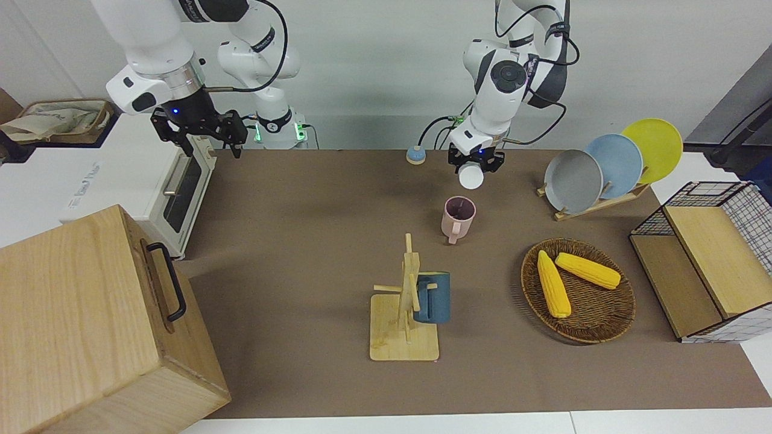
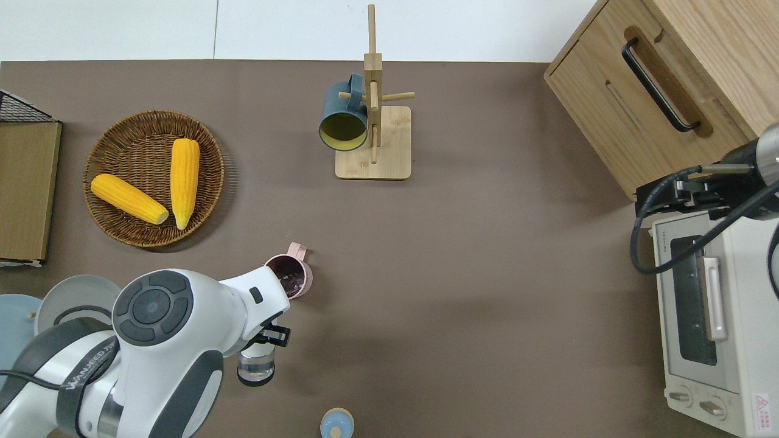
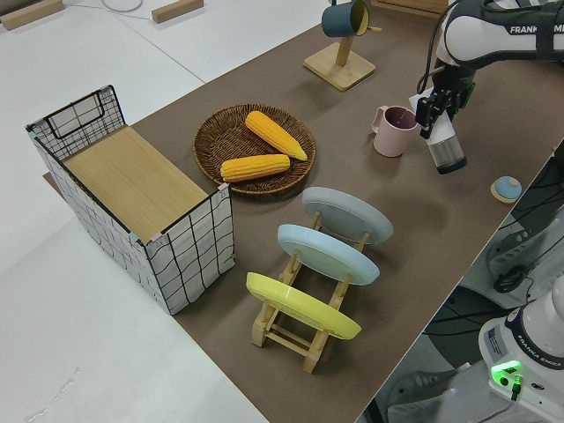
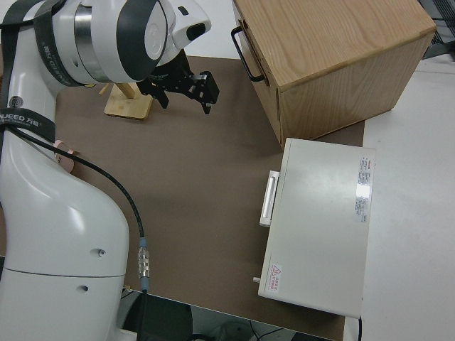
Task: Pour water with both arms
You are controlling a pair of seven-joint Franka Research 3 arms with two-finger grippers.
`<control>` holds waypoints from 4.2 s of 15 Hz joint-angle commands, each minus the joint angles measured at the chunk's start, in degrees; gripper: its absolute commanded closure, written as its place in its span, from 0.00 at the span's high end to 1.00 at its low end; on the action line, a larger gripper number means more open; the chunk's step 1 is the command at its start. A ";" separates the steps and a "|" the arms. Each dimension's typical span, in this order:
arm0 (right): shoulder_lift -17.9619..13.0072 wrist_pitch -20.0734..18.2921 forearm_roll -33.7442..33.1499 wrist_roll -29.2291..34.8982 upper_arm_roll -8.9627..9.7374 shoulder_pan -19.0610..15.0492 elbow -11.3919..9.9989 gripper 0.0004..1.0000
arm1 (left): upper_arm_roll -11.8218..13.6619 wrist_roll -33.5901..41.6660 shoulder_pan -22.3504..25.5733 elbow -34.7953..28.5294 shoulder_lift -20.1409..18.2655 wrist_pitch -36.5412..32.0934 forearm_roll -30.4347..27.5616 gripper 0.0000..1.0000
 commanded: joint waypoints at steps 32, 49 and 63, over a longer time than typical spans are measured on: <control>-0.51 0.00 0.75 -1.25 0.49 -0.89 -0.27 0.99 | 2.07 20.02 35.73 32.14 10.91 21.85 -5.02 0.00; -0.43 0.00 0.75 -1.25 0.49 -0.89 -0.27 0.99 | 1.98 56.50 50.85 38.23 23.40 31.70 -35.35 0.00; -0.43 0.08 0.75 -1.25 0.41 -0.89 -0.27 0.99 | 2.07 71.19 53.31 38.14 28.50 32.66 -45.65 0.00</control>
